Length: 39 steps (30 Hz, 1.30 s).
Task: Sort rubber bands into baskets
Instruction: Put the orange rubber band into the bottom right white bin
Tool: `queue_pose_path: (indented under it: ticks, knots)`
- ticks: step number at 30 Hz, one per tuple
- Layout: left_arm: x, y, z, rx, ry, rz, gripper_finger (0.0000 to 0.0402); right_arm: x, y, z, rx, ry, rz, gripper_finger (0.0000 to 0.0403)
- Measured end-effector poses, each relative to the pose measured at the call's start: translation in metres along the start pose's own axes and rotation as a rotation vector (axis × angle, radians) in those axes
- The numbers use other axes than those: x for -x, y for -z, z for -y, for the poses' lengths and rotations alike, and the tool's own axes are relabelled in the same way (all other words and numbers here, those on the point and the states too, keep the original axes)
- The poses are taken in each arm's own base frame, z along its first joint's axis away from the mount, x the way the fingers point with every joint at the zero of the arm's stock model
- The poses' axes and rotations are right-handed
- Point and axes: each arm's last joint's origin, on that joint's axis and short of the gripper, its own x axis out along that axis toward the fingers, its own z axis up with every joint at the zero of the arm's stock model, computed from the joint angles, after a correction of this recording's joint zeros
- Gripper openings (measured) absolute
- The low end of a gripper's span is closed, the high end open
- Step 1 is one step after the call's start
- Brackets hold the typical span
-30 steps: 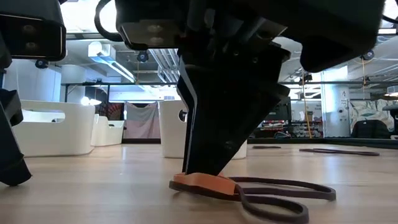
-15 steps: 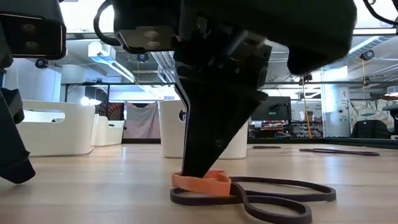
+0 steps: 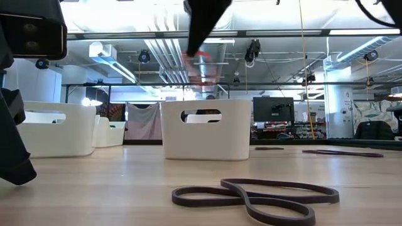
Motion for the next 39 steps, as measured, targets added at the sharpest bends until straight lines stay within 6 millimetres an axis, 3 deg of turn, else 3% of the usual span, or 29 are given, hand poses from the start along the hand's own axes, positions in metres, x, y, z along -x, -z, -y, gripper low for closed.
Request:
queue_pose_path:
  ticks: [3,9,15,22,26,33,36,39]
  knots:
    - [0.000,0.000,0.000,0.002,0.003,0.000,0.0153,-0.009,-0.003,0.037,-0.084,0.027,0.004,0.0012]
    - [0.001,0.002,0.001,-0.002,0.010,-0.003,0.0153,-0.072,0.004,0.083,-0.207,-0.078,-0.132,0.0012]
    - [0.001,0.003,0.000,-0.002,-0.002,-0.005,0.0153,-0.123,0.026,0.077,-0.217,-0.233,-0.313,0.0012]
    - [0.001,0.003,-0.002,-0.005,-0.011,-0.002,0.0153,-0.133,0.036,0.065,-0.249,-0.216,-0.379,0.0017]
    - [0.000,0.001,-0.002,0.003,-0.012,-0.001,0.0153,-0.117,0.032,0.068,-0.280,-0.213,-0.336,0.0047]
    - [-0.001,-0.001,-0.003,-0.023,-0.017,0.002,0.0153,-0.059,0.023,0.075,-0.389,-0.213,-0.209,0.0135]
    - [-0.001,-0.001,-0.003,-0.036,-0.017,0.002,0.0153,-0.018,0.022,0.060,-0.399,-0.230,-0.123,0.0159]
    - [-0.001,-0.002,-0.003,-0.058,-0.019,0.003,0.0153,0.022,0.027,0.027,-0.384,-0.239,-0.053,0.0168]
